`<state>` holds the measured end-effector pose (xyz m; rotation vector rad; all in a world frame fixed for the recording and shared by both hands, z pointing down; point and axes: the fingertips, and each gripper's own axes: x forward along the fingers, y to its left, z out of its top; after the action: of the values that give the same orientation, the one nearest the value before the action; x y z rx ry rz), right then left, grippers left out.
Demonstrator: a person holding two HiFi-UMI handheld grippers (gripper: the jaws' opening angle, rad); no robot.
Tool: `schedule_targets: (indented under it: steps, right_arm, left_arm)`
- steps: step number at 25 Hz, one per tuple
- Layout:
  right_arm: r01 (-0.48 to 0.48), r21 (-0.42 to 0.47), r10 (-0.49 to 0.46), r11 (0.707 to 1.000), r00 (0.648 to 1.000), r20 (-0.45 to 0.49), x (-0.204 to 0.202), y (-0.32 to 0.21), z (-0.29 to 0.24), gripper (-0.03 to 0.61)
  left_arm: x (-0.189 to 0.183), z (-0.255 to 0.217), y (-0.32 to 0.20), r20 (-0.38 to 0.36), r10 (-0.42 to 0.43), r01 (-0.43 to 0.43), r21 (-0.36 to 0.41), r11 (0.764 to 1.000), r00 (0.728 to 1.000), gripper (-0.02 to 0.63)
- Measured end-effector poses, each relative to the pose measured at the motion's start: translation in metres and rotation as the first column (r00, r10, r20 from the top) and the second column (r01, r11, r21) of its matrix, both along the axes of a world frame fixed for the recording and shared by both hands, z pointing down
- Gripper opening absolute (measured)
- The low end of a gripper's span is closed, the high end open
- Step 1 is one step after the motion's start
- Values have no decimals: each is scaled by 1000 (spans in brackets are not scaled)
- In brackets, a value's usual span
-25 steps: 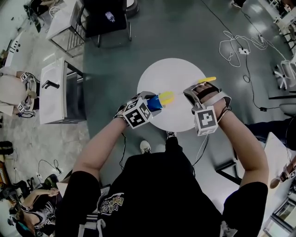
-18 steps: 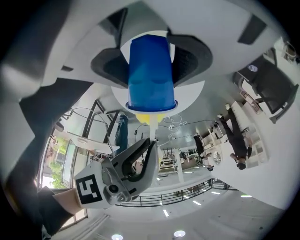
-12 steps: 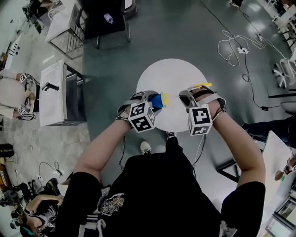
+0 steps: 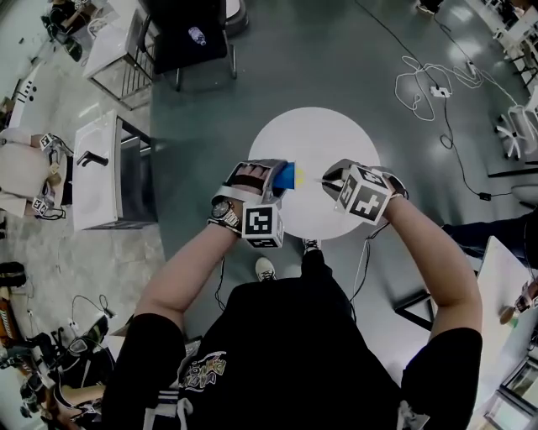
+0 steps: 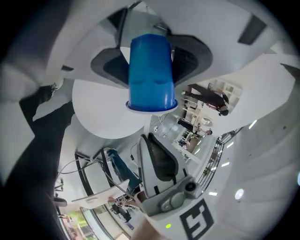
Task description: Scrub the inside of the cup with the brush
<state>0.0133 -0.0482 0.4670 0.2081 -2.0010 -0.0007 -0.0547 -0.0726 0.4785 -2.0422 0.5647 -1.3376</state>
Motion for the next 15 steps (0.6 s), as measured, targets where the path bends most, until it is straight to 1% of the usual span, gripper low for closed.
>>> schedule_targets:
  steps: [2,3,6,8,10,15]
  right_arm:
    - [-68,-121,78,990,994,74,1,3,1,49]
    - [-88,-165,105,982,990,98,1,5,1,48]
    - [-112,-253,148,961,980,131,3,9,-3,49]
    - [-110,-274,151,956,980,133,5,11,-7,49]
    - [-103,-272,141,957,982,125,9,14,-10,49]
    - [-87,-231,111,969,990,93,21,16,-16,48]
  left_arm:
    - [3,-6,0,14,44,-45,61,997,999,262]
    - [4,-7,1,21,65,-66,78,995,998,262]
    - [7,-11,3,34,105,-109,119,987,994,262]
    - [7,-14,5,46,120,-126,145,981,992,262]
    - [9,-13,8,49,129,-135,151,979,991,262]
    - [12,-12,9,41,128,-133,131,983,991,262]
